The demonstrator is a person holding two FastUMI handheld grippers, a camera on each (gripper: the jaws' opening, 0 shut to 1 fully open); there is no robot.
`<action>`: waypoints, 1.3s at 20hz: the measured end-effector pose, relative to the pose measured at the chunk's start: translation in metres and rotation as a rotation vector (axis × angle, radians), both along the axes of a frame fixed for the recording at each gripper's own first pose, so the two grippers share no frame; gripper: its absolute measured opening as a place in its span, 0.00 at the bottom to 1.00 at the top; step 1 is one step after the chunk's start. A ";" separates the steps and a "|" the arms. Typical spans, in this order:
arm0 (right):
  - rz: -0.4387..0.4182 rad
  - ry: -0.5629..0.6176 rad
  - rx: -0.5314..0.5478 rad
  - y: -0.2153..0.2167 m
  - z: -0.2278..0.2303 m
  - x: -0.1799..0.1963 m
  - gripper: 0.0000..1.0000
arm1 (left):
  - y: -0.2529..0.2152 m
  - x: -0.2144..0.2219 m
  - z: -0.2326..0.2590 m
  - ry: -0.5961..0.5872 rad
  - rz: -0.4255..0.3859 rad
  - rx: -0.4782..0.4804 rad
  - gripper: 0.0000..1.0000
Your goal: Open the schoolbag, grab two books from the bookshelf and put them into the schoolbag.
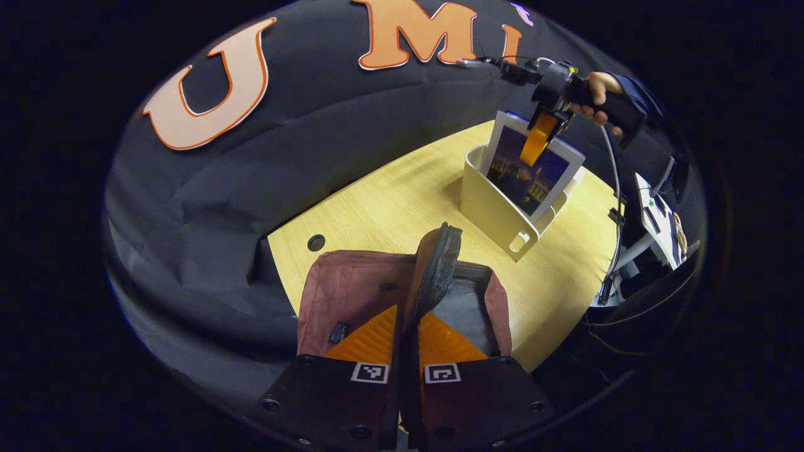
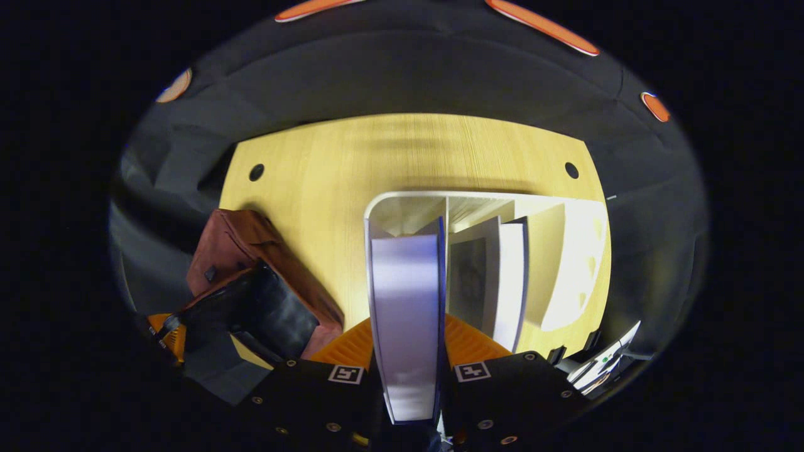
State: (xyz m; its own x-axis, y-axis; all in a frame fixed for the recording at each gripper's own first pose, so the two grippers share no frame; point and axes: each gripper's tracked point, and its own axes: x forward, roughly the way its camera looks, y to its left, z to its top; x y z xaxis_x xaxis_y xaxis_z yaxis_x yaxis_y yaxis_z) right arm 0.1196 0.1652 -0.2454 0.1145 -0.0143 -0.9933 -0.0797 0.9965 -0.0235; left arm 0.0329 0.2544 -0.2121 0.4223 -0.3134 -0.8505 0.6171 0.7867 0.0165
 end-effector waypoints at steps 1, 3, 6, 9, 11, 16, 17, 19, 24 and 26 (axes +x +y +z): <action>0.002 -0.020 0.018 0.000 0.014 -0.001 0.38 | -0.001 0.001 0.001 0.000 -0.001 0.004 0.07; 0.005 -0.059 0.056 0.001 0.040 -0.003 0.38 | -0.004 0.000 0.004 0.003 -0.007 0.012 0.12; -0.002 -0.113 0.124 0.003 0.070 -0.011 0.38 | -0.006 0.000 0.007 0.000 -0.012 0.026 0.07; -0.010 -0.151 0.206 0.009 0.093 -0.020 0.37 | -0.010 0.002 0.010 0.000 -0.015 0.038 0.07; -0.014 -0.180 0.247 0.013 0.100 -0.023 0.37 | -0.013 0.002 0.012 -0.002 -0.018 0.048 0.12; -0.029 -0.210 0.384 0.050 0.096 -0.042 0.37 | -0.024 0.004 0.015 -0.002 -0.018 0.051 0.07; -0.028 -0.199 0.409 0.060 0.088 -0.049 0.37 | -0.027 0.003 0.016 0.002 -0.015 0.051 0.07; -0.036 -0.165 0.461 0.078 0.073 -0.063 0.37 | -0.030 0.002 0.017 0.006 -0.011 0.049 0.07; -0.062 -0.119 0.525 0.104 0.035 -0.083 0.37 | -0.037 -0.002 0.017 0.015 0.015 0.037 0.07; -0.093 -0.101 0.558 0.111 0.020 -0.089 0.36 | -0.039 -0.004 0.016 0.020 0.030 0.031 0.07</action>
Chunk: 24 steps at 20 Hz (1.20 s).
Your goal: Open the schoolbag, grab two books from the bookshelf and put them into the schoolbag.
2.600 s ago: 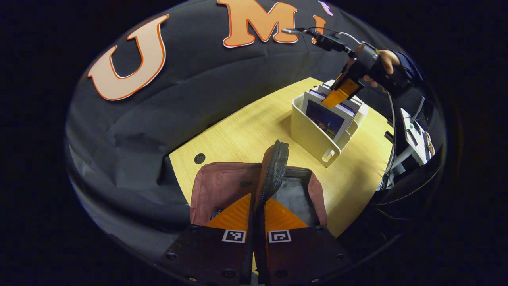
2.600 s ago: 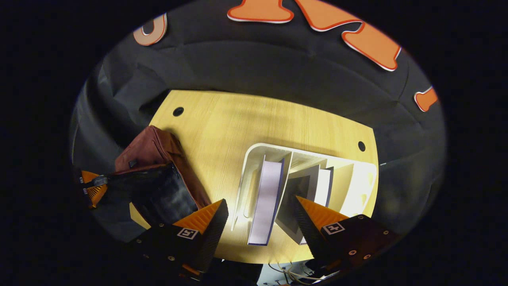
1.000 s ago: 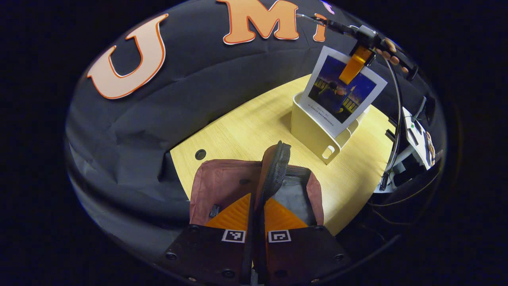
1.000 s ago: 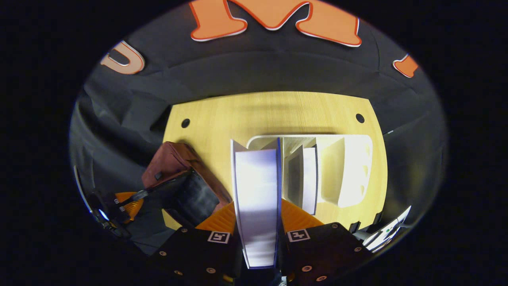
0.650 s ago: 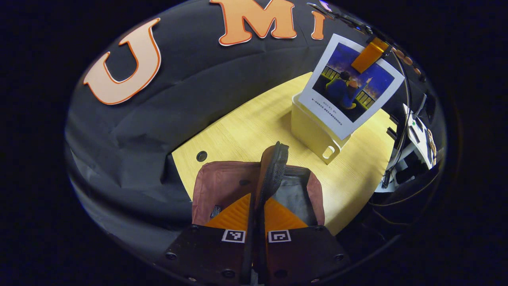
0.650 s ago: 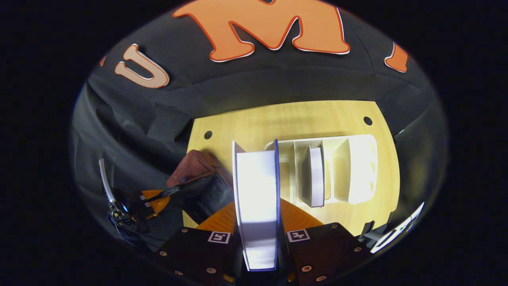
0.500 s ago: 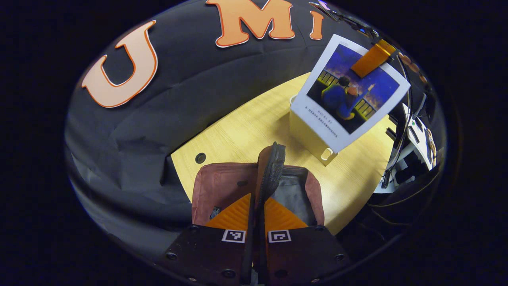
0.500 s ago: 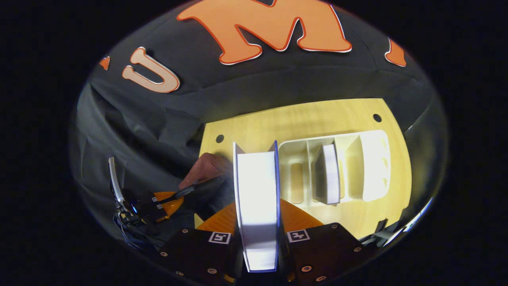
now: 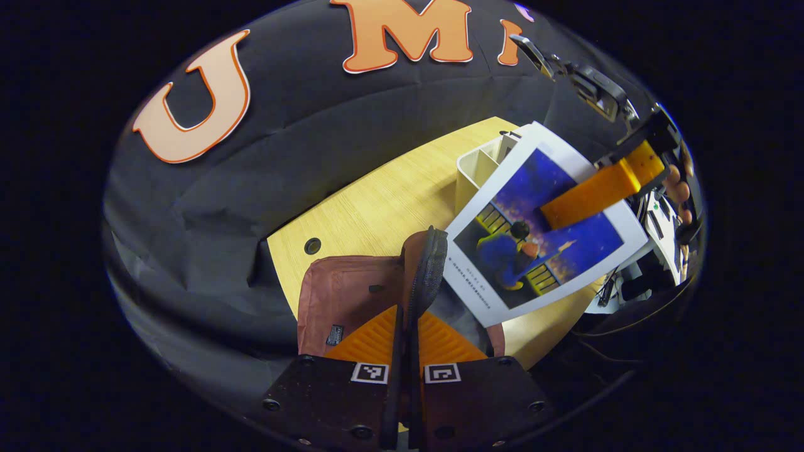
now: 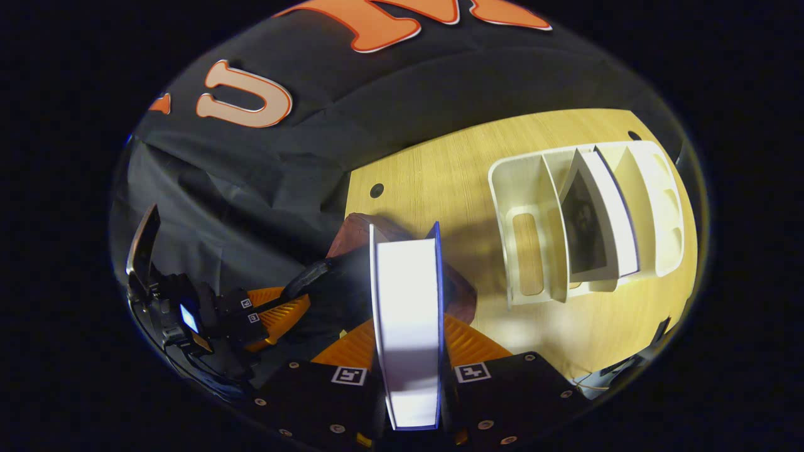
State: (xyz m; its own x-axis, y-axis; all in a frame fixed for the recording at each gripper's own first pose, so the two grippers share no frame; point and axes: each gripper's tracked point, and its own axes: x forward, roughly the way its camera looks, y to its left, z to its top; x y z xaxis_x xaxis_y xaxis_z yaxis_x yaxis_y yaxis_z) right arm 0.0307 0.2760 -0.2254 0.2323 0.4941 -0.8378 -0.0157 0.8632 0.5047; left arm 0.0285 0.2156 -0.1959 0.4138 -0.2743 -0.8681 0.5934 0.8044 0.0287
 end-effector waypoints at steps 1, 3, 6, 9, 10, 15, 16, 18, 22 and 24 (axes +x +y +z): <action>-0.007 0.009 0.018 0.005 -0.007 -0.003 0.36 | -0.002 0.000 0.001 0.000 0.008 -0.003 0.07; -0.022 0.024 0.052 0.015 -0.020 -0.010 0.36 | -0.004 -0.004 0.001 0.005 0.017 -0.013 0.07; -0.052 0.032 0.113 0.035 -0.035 -0.018 0.36 | -0.011 -0.006 0.002 0.008 0.033 -0.029 0.07; -0.113 0.021 0.163 0.053 -0.055 -0.017 0.36 | -0.016 -0.008 0.003 0.009 0.052 -0.046 0.07; -0.123 0.016 0.183 0.059 -0.061 -0.017 0.36 | -0.019 -0.008 0.003 0.007 0.056 -0.051 0.07; -0.180 -0.010 0.292 0.082 -0.085 -0.016 0.36 | -0.031 -0.011 0.005 -0.021 0.052 -0.081 0.07; -0.191 -0.007 0.313 0.085 -0.090 -0.017 0.36 | -0.033 -0.015 0.003 -0.014 0.049 -0.089 0.07; -0.210 0.001 0.344 0.095 -0.103 -0.017 0.36 | -0.039 -0.020 0.002 -0.005 0.037 -0.098 0.07; -0.259 -0.006 0.378 0.111 -0.124 -0.009 0.36 | -0.056 -0.027 0.006 0.003 0.011 -0.128 0.07; -0.276 -0.018 0.375 0.120 -0.134 -0.007 0.36 | -0.064 -0.029 0.009 0.003 0.010 -0.152 0.07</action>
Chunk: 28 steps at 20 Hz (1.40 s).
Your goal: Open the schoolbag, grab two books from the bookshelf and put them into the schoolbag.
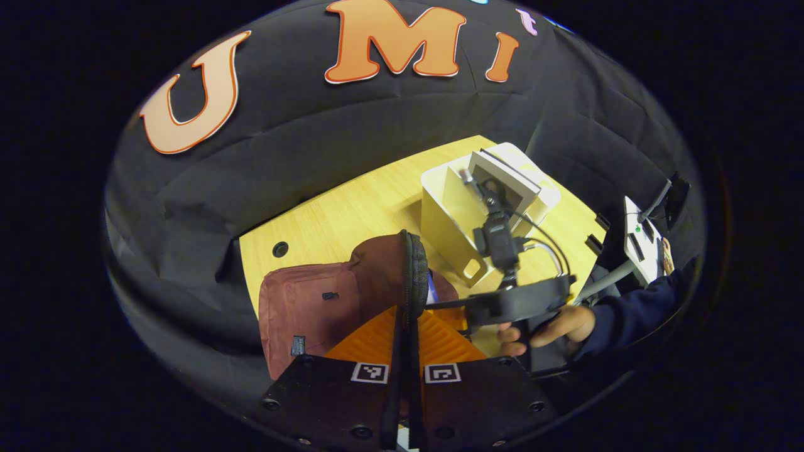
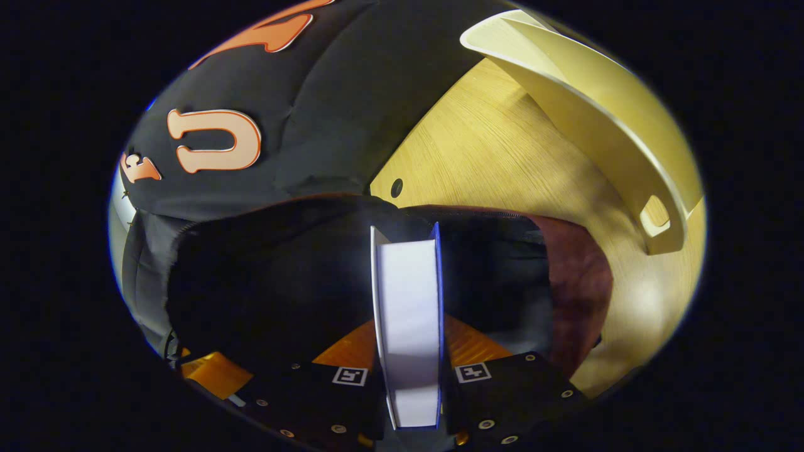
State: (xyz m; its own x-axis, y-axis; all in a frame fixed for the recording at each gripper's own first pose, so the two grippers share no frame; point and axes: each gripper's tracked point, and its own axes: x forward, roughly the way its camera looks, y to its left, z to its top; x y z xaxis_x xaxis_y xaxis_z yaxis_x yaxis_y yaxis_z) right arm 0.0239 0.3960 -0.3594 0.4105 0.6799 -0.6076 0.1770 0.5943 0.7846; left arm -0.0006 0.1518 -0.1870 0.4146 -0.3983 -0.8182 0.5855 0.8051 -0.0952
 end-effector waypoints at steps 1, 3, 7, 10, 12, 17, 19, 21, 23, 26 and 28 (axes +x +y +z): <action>-0.002 -0.001 -0.015 0.002 -0.004 -0.002 0.36 | -0.001 0.001 0.001 -0.003 0.001 -0.006 0.07; -0.001 -0.015 -0.035 0.009 -0.013 0.000 0.36 | -0.001 0.004 0.000 -0.001 0.005 -0.014 0.07; -0.018 -0.045 -0.048 0.018 -0.014 0.005 0.27 | 0.007 0.007 -0.001 -0.009 0.014 -0.004 0.07; -0.006 -0.083 -0.112 0.009 -0.009 0.006 0.29 | 0.012 0.011 -0.002 -0.014 0.016 -0.002 0.07; -0.003 -0.092 -0.152 -0.005 -0.006 0.006 0.78 | 0.016 0.013 -0.003 -0.012 0.024 0.001 0.07; 0.019 -0.107 -0.213 -0.038 0.001 0.003 0.97 | 0.024 0.012 -0.009 -0.008 0.031 0.001 0.07; 0.034 -0.130 -0.244 -0.051 0.006 0.003 0.97 | 0.024 0.011 -0.011 -0.006 0.029 0.006 0.07; 0.044 -0.145 -0.273 -0.067 0.014 0.004 0.97 | 0.020 0.008 -0.012 0.002 0.027 -0.001 0.07; 0.058 -0.164 -0.291 -0.083 0.028 0.003 0.97 | 0.022 0.010 -0.013 -0.011 0.030 0.016 0.07; 0.074 -0.202 -0.350 -0.118 0.050 0.008 0.97 | 0.020 0.006 -0.018 0.000 0.053 0.010 0.07; 0.085 -0.210 -0.390 -0.144 0.064 0.009 0.97 | 0.019 0.003 -0.020 0.001 0.057 0.014 0.07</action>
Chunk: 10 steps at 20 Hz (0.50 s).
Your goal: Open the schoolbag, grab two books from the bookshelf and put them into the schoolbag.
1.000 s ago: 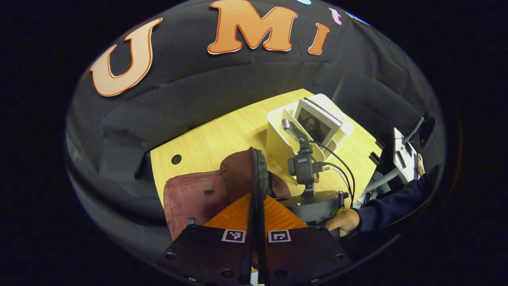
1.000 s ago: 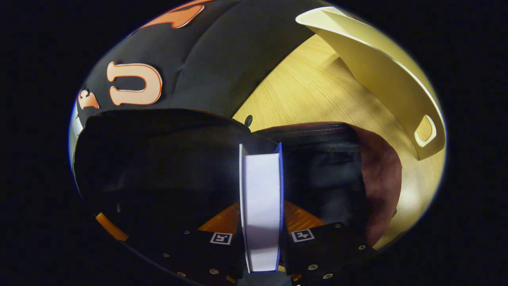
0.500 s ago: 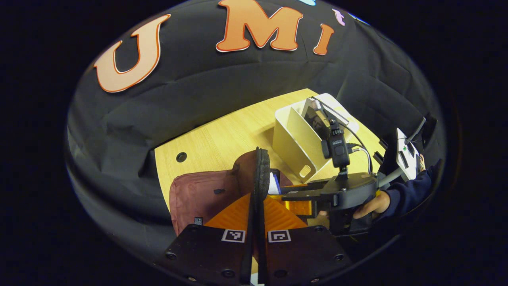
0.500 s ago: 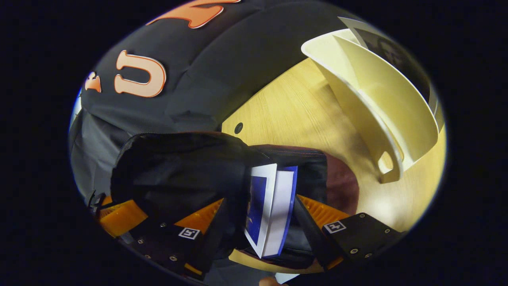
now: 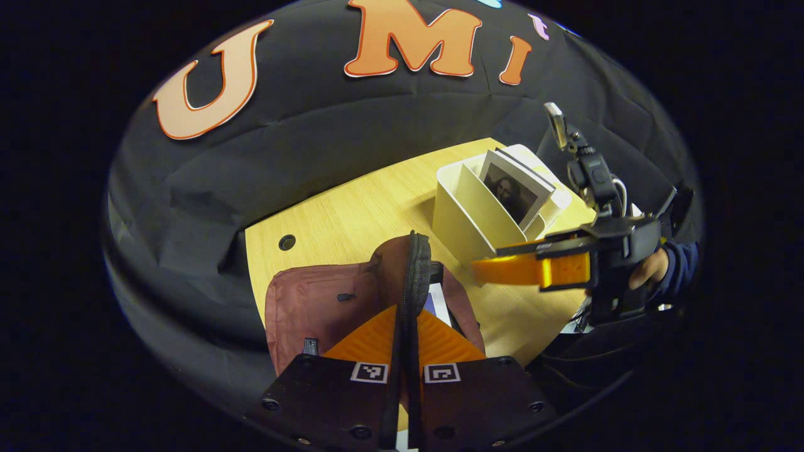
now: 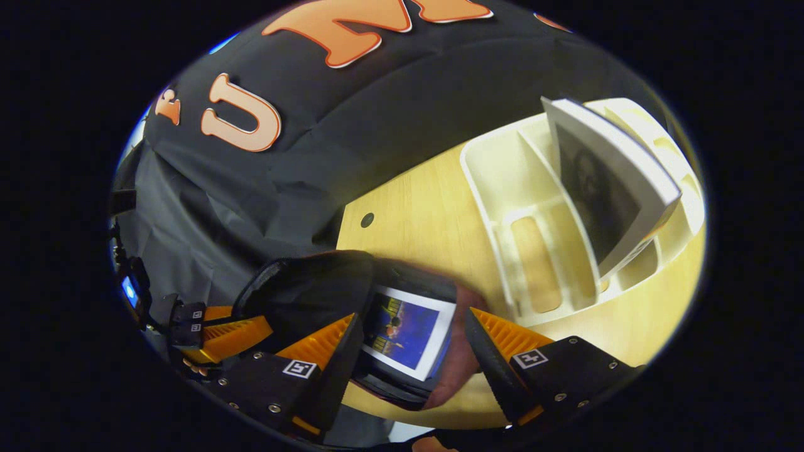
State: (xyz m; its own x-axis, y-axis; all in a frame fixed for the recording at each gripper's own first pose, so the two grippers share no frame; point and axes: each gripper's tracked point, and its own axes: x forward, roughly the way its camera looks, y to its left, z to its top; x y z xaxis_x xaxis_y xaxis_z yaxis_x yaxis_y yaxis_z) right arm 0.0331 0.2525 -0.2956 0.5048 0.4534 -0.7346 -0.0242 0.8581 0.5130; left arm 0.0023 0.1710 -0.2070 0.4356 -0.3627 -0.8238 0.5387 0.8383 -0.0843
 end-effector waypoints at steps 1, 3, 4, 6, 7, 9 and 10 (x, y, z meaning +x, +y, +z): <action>0.002 -0.007 -0.013 -0.012 0.006 0.002 0.97 | -0.001 0.000 -0.001 -0.002 0.003 0.005 0.07; 0.001 -0.019 -0.048 -0.035 0.017 0.005 0.97 | -0.005 0.000 -0.001 -0.002 0.008 0.006 0.07; 0.000 -0.016 -0.062 -0.046 0.020 0.004 0.97 | -0.005 -0.001 -0.002 0.002 0.011 0.007 0.07; 0.003 -0.002 -0.085 -0.062 0.024 0.001 0.97 | -0.009 -0.002 -0.005 0.009 0.016 0.006 0.07; 0.003 -0.001 -0.101 -0.070 0.024 0.003 0.97 | -0.010 -0.002 -0.006 0.011 0.018 0.006 0.07; -0.004 -0.007 -0.125 -0.084 0.028 0.006 0.97 | -0.013 -0.002 -0.011 0.019 0.023 0.001 0.07; -0.006 -0.011 -0.132 -0.088 0.033 0.008 0.97 | -0.016 -0.001 -0.012 0.024 0.023 -0.006 0.07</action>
